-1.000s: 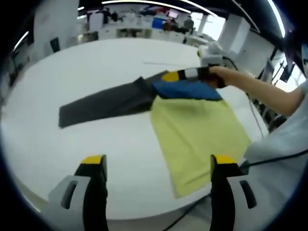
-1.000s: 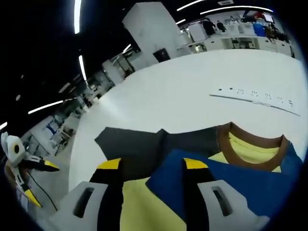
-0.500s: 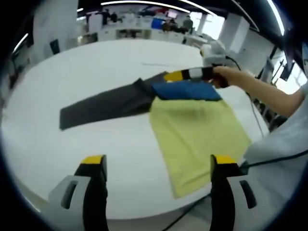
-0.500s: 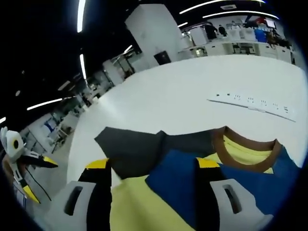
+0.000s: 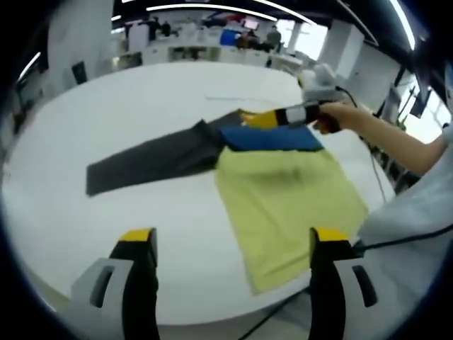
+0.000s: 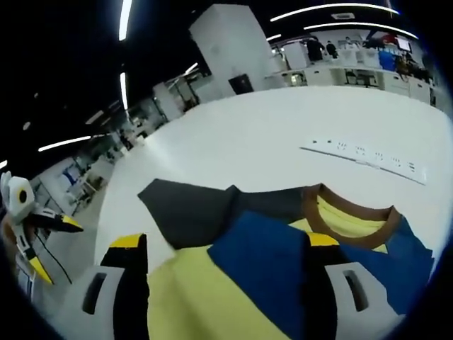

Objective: Fold the garment on the visible template until the final outline fits inside the template.

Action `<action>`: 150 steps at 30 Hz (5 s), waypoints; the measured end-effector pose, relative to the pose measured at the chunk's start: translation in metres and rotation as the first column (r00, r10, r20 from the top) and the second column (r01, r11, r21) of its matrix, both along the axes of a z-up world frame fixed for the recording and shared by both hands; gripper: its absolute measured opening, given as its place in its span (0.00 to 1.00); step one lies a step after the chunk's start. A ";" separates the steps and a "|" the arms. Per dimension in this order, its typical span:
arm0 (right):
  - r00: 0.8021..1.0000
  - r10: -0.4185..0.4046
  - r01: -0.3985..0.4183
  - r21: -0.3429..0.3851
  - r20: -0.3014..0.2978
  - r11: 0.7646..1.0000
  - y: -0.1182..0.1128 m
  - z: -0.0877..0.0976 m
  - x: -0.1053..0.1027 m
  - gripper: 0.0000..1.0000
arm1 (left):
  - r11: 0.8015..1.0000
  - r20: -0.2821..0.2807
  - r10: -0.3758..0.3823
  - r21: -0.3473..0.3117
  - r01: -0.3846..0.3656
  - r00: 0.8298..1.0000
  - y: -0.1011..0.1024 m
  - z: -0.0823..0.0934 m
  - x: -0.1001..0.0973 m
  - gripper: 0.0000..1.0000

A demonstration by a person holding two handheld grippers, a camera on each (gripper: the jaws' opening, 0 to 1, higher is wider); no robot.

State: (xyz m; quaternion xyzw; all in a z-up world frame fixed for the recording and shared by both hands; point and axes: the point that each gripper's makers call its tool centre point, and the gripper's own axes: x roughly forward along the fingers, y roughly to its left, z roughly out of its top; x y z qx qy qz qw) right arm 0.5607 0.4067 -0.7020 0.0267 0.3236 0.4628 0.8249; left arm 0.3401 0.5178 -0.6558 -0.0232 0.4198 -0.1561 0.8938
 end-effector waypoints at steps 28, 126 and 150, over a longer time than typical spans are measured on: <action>0.992 -0.016 0.019 -0.018 0.127 1.000 -0.042 0.035 -0.025 1.00 | 1.000 0.052 -0.013 0.028 0.011 0.999 -0.003 0.017 -0.012 0.85; 0.955 -0.233 0.233 0.025 0.182 0.972 -0.187 0.103 -0.155 1.00 | 0.990 0.088 -0.138 0.053 0.134 0.986 0.004 0.028 0.028 0.85; 0.955 -0.234 0.238 -0.002 0.181 0.971 -0.194 0.104 -0.163 1.00 | 0.988 0.079 -0.138 0.075 0.132 0.987 0.032 0.028 0.048 0.85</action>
